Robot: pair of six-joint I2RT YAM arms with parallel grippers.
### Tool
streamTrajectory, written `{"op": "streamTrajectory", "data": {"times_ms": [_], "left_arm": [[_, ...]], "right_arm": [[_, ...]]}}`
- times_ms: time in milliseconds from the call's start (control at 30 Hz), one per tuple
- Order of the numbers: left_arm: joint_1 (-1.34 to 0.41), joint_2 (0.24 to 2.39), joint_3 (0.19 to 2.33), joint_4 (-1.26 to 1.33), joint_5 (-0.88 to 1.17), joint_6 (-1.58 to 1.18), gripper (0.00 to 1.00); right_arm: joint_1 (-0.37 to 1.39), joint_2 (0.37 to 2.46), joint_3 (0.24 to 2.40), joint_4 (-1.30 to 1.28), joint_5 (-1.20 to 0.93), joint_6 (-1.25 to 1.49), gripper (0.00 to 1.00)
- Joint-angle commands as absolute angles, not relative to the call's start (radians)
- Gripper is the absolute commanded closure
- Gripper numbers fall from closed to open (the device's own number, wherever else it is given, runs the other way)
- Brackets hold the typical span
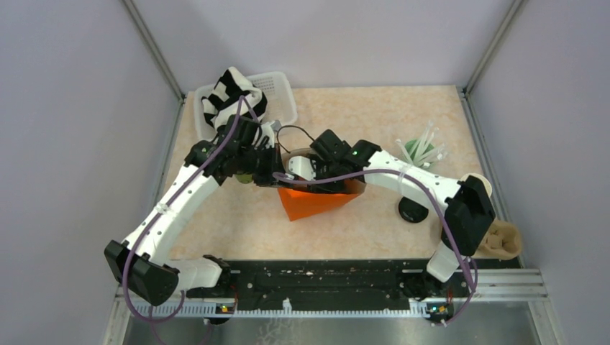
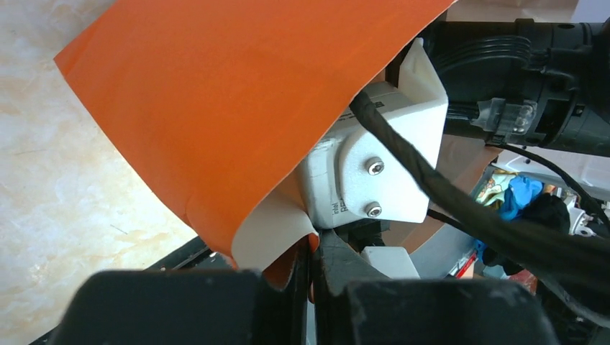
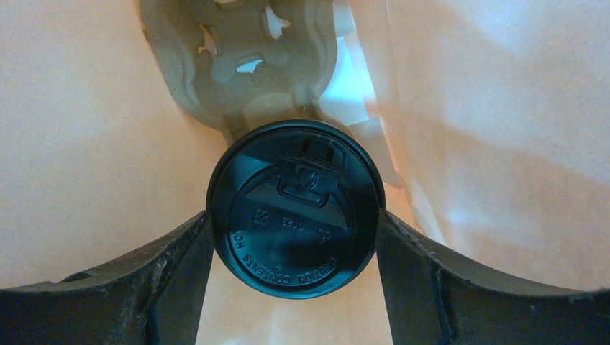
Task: Pack the takeout coffee
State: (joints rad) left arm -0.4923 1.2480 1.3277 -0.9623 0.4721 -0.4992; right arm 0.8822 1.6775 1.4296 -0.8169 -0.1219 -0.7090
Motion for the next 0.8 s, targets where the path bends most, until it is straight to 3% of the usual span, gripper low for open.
{"op": "streamTrajectory", "data": {"times_ms": [0,400,767], "left_arm": [[-0.491,1.232,1.369,-0.948,0.429,-0.5,0.92],[-0.491,1.207,1.362,-0.953,0.388,-0.504,0.93],[-0.491,1.192,1.348,-0.946,0.379,-0.517,0.92]], "right_arm": [[0.89,1.799,1.369,-0.869,-0.114,-0.668,0.69],[0.89,1.792,1.214,-0.694,0.058,-0.644,0.72],[0.894,1.767,1.288,-0.734,0.06,-0.685,0.66]]}}
